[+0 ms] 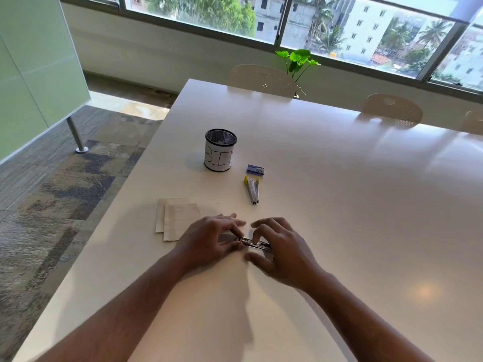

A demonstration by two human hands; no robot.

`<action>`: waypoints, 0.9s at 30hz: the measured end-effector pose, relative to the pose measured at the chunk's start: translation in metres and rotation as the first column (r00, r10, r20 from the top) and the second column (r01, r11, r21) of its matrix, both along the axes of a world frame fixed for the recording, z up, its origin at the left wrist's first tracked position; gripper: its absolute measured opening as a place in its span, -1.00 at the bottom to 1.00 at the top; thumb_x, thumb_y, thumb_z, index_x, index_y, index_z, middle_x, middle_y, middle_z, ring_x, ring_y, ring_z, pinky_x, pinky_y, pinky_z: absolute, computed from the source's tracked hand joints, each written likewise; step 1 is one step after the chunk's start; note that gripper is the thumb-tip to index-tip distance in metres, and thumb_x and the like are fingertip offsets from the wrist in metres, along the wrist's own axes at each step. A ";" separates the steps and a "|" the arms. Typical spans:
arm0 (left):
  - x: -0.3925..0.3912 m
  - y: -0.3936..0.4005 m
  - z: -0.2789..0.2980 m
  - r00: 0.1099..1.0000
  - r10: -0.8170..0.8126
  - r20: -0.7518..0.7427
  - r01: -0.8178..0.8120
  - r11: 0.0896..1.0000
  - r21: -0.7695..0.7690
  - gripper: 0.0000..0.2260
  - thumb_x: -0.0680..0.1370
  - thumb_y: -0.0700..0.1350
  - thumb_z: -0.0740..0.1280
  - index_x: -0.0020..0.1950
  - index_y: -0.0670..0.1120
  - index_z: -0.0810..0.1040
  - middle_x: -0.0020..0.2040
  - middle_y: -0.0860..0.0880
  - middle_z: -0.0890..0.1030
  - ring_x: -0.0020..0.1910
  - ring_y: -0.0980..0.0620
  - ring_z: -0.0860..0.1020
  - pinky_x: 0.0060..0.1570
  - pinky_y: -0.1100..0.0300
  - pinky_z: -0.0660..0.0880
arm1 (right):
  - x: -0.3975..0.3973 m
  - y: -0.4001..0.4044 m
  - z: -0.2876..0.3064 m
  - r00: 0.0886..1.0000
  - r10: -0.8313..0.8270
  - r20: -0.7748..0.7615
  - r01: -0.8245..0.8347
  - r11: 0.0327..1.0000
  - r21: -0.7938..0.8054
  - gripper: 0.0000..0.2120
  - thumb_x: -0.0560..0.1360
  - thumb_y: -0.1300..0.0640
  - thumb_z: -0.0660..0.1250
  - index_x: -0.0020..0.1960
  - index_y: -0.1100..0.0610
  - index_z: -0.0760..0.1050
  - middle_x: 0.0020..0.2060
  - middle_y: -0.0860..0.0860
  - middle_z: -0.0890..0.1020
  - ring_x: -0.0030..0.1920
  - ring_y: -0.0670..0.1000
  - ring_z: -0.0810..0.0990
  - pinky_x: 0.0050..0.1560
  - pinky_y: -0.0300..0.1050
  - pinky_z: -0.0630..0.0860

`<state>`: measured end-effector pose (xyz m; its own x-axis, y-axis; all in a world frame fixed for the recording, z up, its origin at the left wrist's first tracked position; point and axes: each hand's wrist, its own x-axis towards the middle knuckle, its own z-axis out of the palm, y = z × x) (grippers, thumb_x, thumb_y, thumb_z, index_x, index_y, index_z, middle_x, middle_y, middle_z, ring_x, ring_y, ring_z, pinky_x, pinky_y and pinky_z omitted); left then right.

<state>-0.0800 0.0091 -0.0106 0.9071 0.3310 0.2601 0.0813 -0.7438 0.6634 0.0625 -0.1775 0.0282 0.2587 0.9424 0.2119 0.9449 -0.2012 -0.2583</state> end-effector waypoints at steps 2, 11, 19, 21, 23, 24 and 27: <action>0.000 0.000 0.000 1.000 0.001 0.004 -0.001 1.000 -0.001 -0.82 0.49 0.08 0.54 0.07 0.14 0.70 0.34 0.25 0.61 0.46 0.29 0.41 0.41 0.03 0.47 | -0.001 0.003 -0.001 1.000 0.003 0.004 -0.003 1.000 0.003 -0.64 0.52 -0.30 0.34 0.15 -0.08 0.48 0.33 -0.13 0.55 0.36 0.00 0.46 0.18 0.03 0.58; -0.001 -0.001 0.003 1.000 -0.009 0.005 0.009 1.000 -0.013 -0.82 0.48 0.06 0.54 0.05 0.23 0.65 0.34 0.18 0.63 0.45 0.26 0.45 0.35 0.00 0.52 | -0.004 0.011 -0.001 0.995 0.054 -0.083 -0.052 0.998 0.028 -0.66 0.53 -0.25 0.38 0.21 -0.10 0.53 0.33 -0.12 0.50 0.31 0.00 0.48 0.20 0.05 0.54; -0.001 -0.001 0.002 1.000 0.027 0.016 -0.026 0.999 -0.019 -0.85 0.47 0.07 0.56 -0.01 0.15 0.68 0.29 0.27 0.64 0.42 0.32 0.45 0.37 0.10 0.48 | 0.006 -0.007 0.002 0.911 -0.137 -0.389 0.248 0.935 0.252 -0.92 0.57 0.10 0.43 -0.10 0.00 0.61 -0.11 -0.15 0.68 -0.04 -0.05 0.63 0.01 0.04 0.54; -0.001 -0.001 0.002 1.000 0.024 0.009 -0.023 0.999 -0.028 -0.86 0.47 0.05 0.56 -0.01 0.15 0.68 0.28 0.27 0.64 0.42 0.34 0.44 0.37 0.12 0.48 | 0.008 -0.011 0.000 0.874 -0.174 -0.454 0.296 0.931 0.212 -0.84 0.56 0.16 0.46 -0.16 -0.03 0.60 -0.17 -0.15 0.69 -0.09 -0.11 0.62 -0.05 -0.07 0.48; -0.001 -0.001 0.003 1.000 0.023 0.003 -0.023 0.999 -0.035 -0.86 0.46 0.05 0.57 -0.02 0.16 0.68 0.29 0.27 0.64 0.42 0.34 0.44 0.37 0.11 0.48 | 0.008 -0.012 -0.001 0.827 -0.180 -0.533 0.319 0.930 0.182 -0.82 0.55 0.16 0.48 -0.19 -0.05 0.61 -0.21 -0.16 0.69 -0.14 -0.15 0.62 -0.09 -0.19 0.43; 0.000 -0.001 0.003 1.000 0.020 0.003 -0.020 0.999 -0.035 -0.86 0.47 0.05 0.57 -0.02 0.16 0.68 0.29 0.26 0.64 0.42 0.34 0.44 0.38 0.10 0.48 | 0.008 -0.011 -0.001 0.811 -0.180 -0.556 0.323 0.931 0.170 -0.81 0.53 0.13 0.50 -0.21 -0.07 0.62 -0.23 -0.17 0.69 -0.14 -0.16 0.62 -0.10 -0.24 0.42; 0.000 -0.001 0.004 1.000 0.019 -0.002 -0.020 0.999 -0.039 -0.86 0.47 0.05 0.57 -0.02 0.14 0.69 0.29 0.26 0.64 0.42 0.34 0.44 0.38 0.10 0.48 | 0.011 -0.002 0.002 0.787 -0.207 -0.582 0.322 0.941 0.101 -0.79 0.47 0.04 0.57 -0.28 -0.12 0.61 -0.26 -0.17 0.69 -0.17 -0.14 0.62 -0.11 -0.22 0.49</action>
